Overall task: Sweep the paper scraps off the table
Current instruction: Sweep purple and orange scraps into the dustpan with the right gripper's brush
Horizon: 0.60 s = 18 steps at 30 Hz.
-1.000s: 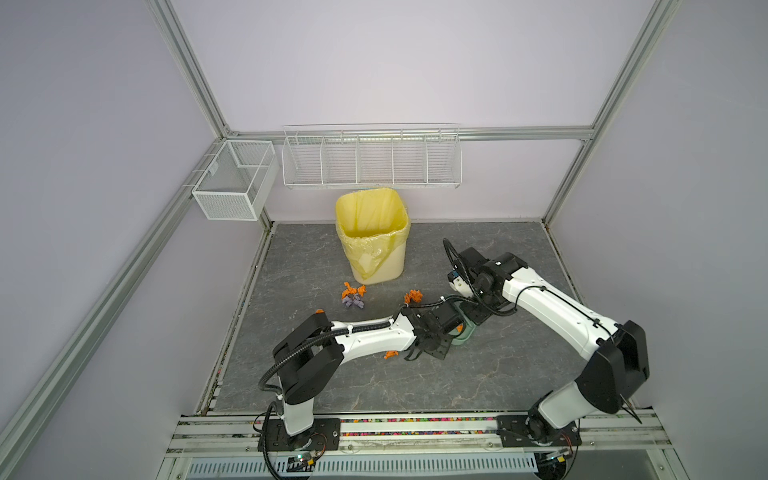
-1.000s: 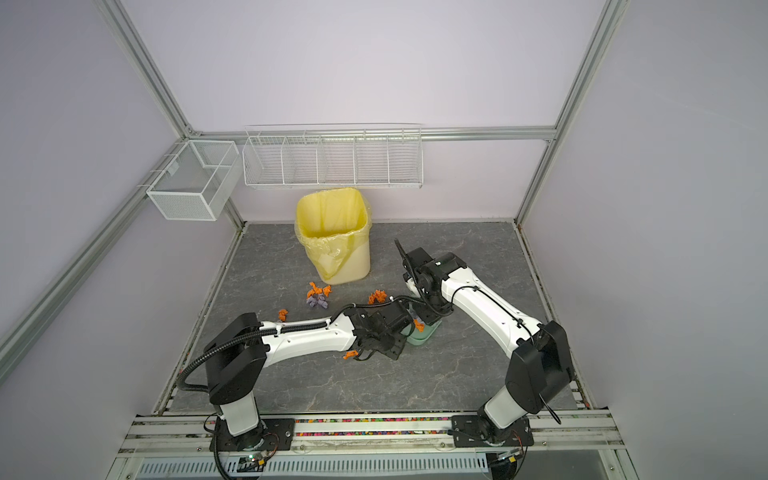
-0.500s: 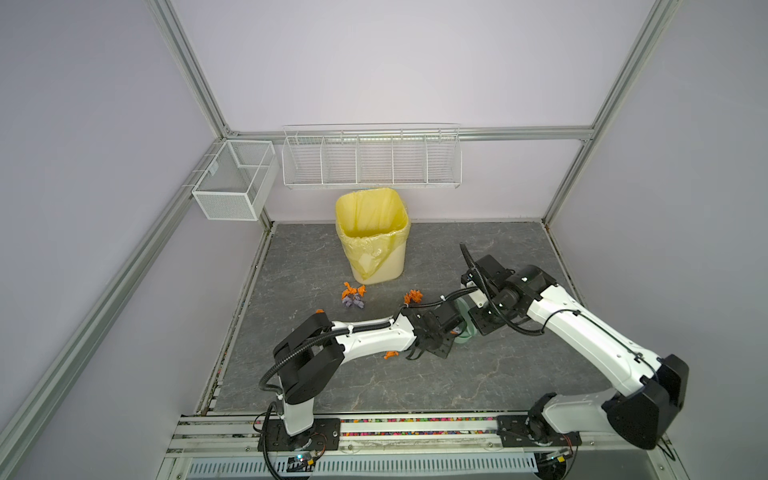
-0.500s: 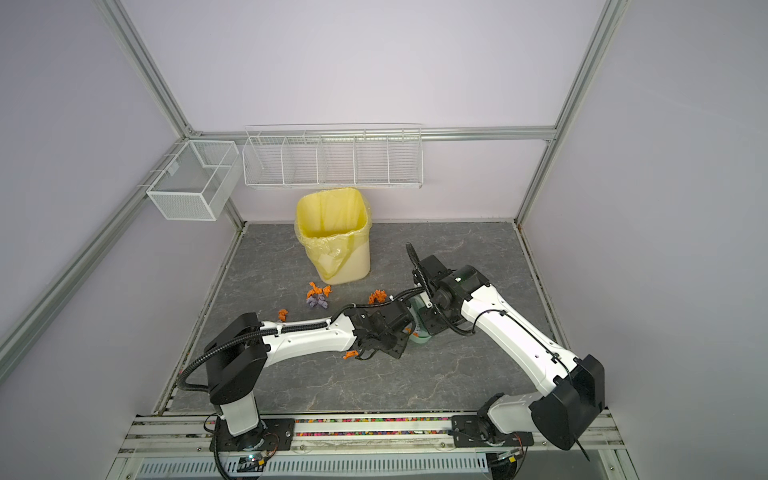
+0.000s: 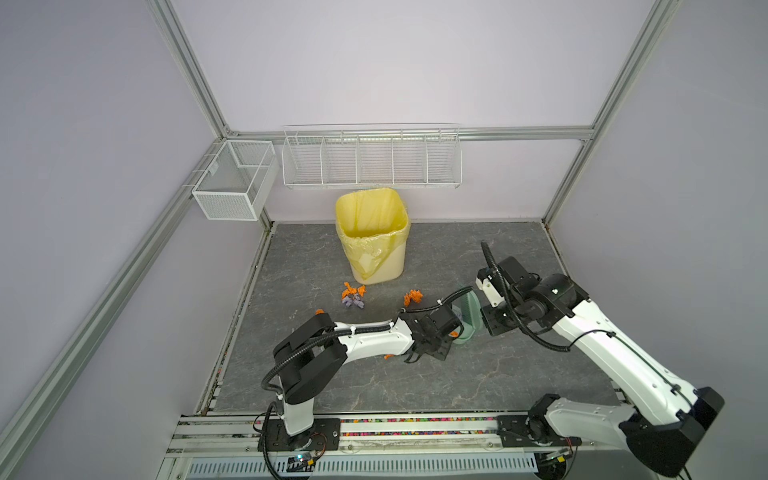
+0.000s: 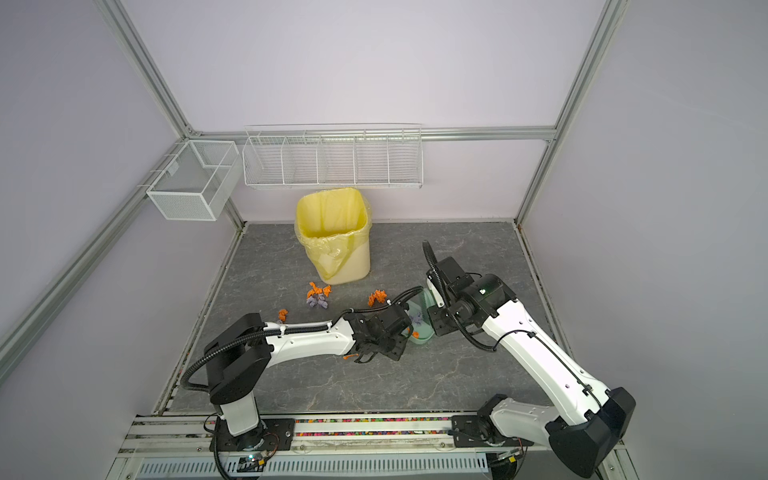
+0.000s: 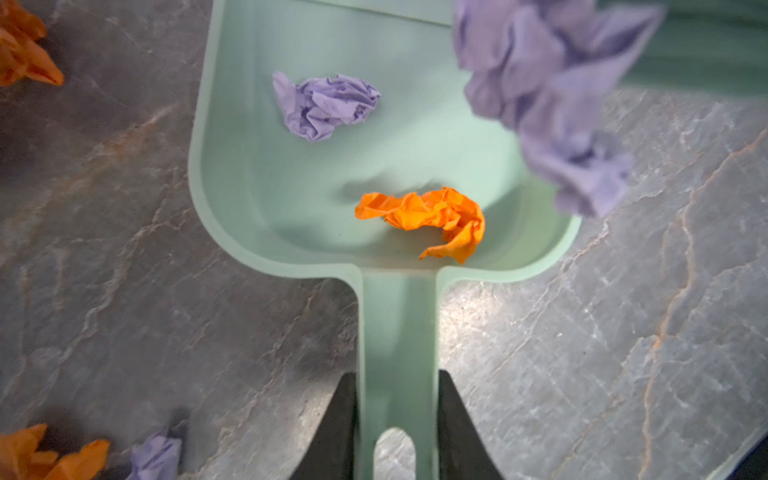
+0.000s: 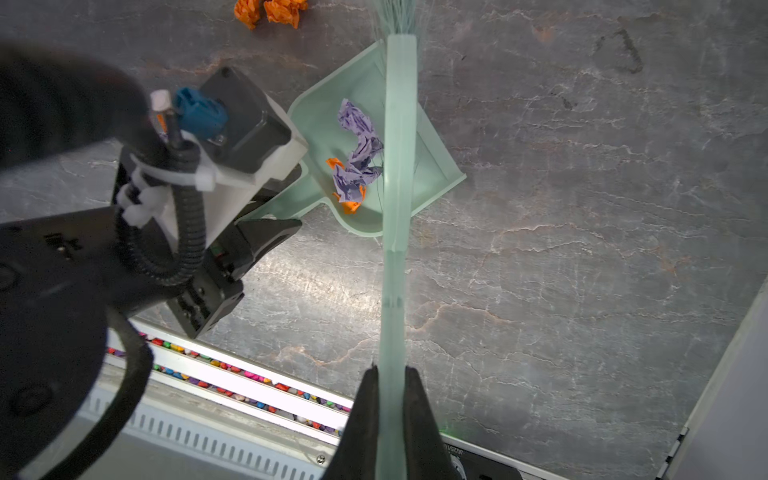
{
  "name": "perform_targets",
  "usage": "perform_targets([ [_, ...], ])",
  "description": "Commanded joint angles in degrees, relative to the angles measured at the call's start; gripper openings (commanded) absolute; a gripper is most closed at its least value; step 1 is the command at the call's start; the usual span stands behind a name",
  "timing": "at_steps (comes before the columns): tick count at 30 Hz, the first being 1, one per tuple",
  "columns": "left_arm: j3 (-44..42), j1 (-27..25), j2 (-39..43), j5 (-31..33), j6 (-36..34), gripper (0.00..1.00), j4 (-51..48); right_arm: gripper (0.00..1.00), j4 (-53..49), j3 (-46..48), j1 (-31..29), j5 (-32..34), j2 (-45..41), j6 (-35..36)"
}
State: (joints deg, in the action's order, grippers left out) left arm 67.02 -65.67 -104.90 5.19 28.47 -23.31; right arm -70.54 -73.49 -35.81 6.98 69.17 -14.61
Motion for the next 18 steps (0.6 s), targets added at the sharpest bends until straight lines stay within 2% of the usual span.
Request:
perform_targets([
  [1, -1.2, 0.0, 1.5, 1.2, 1.1, 0.00, 1.1, 0.07, -0.1, 0.7, 0.1, -3.7, -0.1, -0.5],
  [7, -1.7, 0.0, 3.3, 2.1, 1.8, 0.00, 2.3, 0.07, -5.7, 1.3, -0.5, 3.2, 0.3, -0.4],
  [9, -1.8, 0.0, 3.7, 2.1, 2.1, 0.00, 2.5, 0.07, -6.0, 1.5, -0.7, 3.5, -0.5, -0.6],
  [12, -2.0, 0.0, 4.6, 2.3, 2.7, 0.00, 3.2, 0.07, -4.4, 2.4, -0.9, -0.2, -2.8, 0.1],
  [18, -2.1, 0.0, 6.6, 2.8, 2.9, 0.00, 3.3, 0.07, -4.0, 1.5, -0.9, 4.9, -8.0, -2.8],
])
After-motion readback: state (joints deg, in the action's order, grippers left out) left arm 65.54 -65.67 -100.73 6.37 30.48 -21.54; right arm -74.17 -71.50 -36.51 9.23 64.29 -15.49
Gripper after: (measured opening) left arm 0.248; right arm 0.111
